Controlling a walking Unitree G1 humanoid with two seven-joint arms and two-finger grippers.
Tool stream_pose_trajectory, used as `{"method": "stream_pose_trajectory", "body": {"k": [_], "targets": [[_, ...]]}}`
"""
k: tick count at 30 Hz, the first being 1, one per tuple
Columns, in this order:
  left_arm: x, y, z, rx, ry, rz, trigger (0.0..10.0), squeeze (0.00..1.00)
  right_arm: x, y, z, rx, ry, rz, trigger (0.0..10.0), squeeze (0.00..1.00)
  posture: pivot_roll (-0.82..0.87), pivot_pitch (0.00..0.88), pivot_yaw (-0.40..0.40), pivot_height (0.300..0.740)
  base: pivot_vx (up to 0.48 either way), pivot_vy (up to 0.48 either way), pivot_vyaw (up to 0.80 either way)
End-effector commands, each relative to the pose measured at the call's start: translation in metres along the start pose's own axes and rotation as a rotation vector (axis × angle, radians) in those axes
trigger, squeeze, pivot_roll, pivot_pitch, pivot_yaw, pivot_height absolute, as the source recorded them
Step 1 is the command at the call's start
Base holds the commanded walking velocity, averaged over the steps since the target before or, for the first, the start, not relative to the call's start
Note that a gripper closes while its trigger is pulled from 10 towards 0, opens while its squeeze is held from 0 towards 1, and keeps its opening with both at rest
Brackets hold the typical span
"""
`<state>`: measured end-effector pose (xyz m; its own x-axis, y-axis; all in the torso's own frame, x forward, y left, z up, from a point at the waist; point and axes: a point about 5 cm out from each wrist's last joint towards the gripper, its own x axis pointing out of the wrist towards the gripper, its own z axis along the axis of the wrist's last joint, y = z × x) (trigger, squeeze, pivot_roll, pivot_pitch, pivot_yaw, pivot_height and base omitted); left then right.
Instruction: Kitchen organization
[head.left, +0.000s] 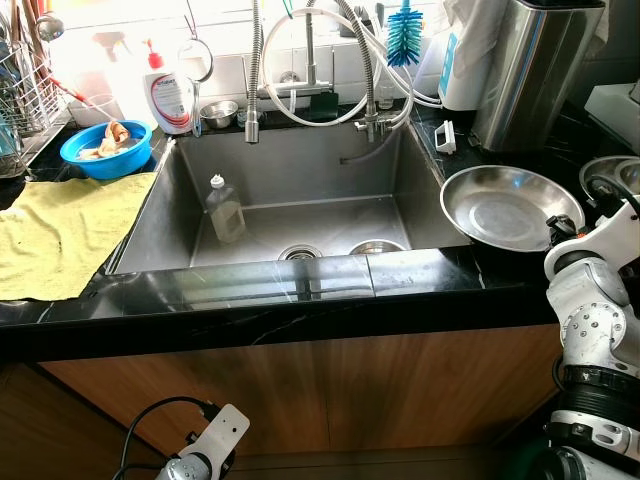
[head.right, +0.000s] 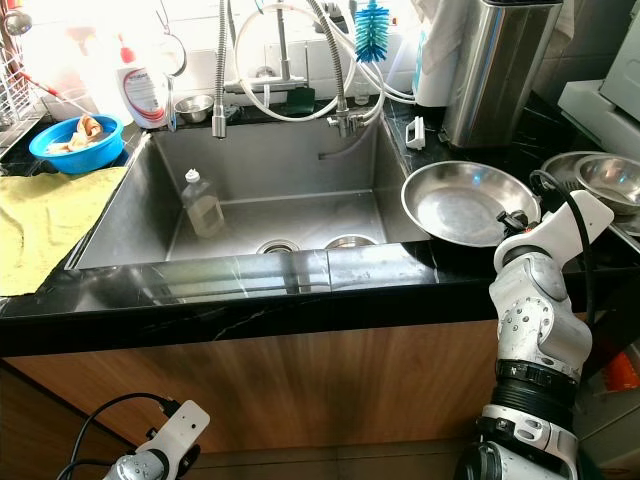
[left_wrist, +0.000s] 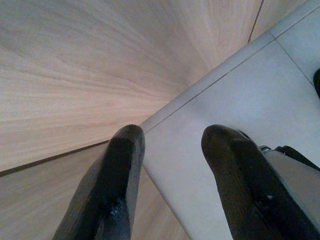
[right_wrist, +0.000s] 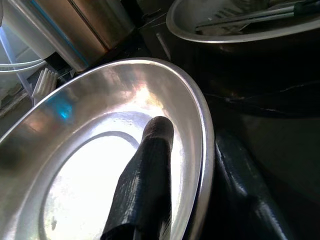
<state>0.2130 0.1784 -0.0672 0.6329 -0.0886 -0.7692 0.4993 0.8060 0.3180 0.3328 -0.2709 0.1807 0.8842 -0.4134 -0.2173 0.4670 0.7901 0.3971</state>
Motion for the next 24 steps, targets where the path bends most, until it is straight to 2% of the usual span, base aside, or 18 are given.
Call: {"method": "stream_pose_trajectory", "body": {"k": [1,7,8,9,12,16,20,24], "targets": [[-0.001,0.003,-0.003,0.003,0.014,0.004,10.0,0.00,0.001,0.011,0.005,0.027,-0.016,0.045,0.0,0.00,-0.11,0.000,0.067,0.740,0.000,0.000,0.00],[0.000,0.003,-0.002,0.001,0.011,0.008,10.0,0.00,0.003,0.027,0.014,0.039,-0.054,0.129,0.0,0.00,-0.11,0.000,0.065,0.740,0.000,0.000,0.00],[0.000,0.003,-0.001,0.001,0.010,0.009,10.0,0.00,0.004,0.035,0.014,0.014,-0.051,0.172,4.1,0.00,-0.11,0.000,0.064,0.740,0.000,0.000,0.00],[0.000,0.003,-0.001,0.000,0.009,0.009,10.0,0.00,0.006,0.041,0.012,-0.010,-0.042,0.195,10.0,0.00,-0.11,0.000,0.063,0.740,0.000,0.000,0.00],[0.000,0.003,0.000,-0.001,0.007,0.010,10.0,0.00,0.012,0.049,0.009,-0.040,-0.027,0.227,10.0,0.00,-0.11,0.000,0.061,0.740,0.000,0.000,0.00],[0.000,0.003,0.000,-0.007,0.005,0.015,10.0,0.00,0.019,0.076,0.003,-0.194,-0.019,0.345,10.0,0.00,-0.10,0.000,0.055,0.740,0.000,0.000,0.00],[0.000,0.003,0.000,-0.014,0.005,0.021,10.0,0.00,0.024,0.096,0.000,-0.325,-0.026,0.409,10.0,0.00,-0.10,0.000,0.050,0.740,0.000,0.000,0.00],[0.000,0.004,0.000,-0.021,0.004,0.025,10.0,0.00,0.026,0.108,-0.001,-0.385,-0.033,0.455,10.0,0.00,-0.10,0.000,0.046,0.740,0.000,0.000,0.00]]}}
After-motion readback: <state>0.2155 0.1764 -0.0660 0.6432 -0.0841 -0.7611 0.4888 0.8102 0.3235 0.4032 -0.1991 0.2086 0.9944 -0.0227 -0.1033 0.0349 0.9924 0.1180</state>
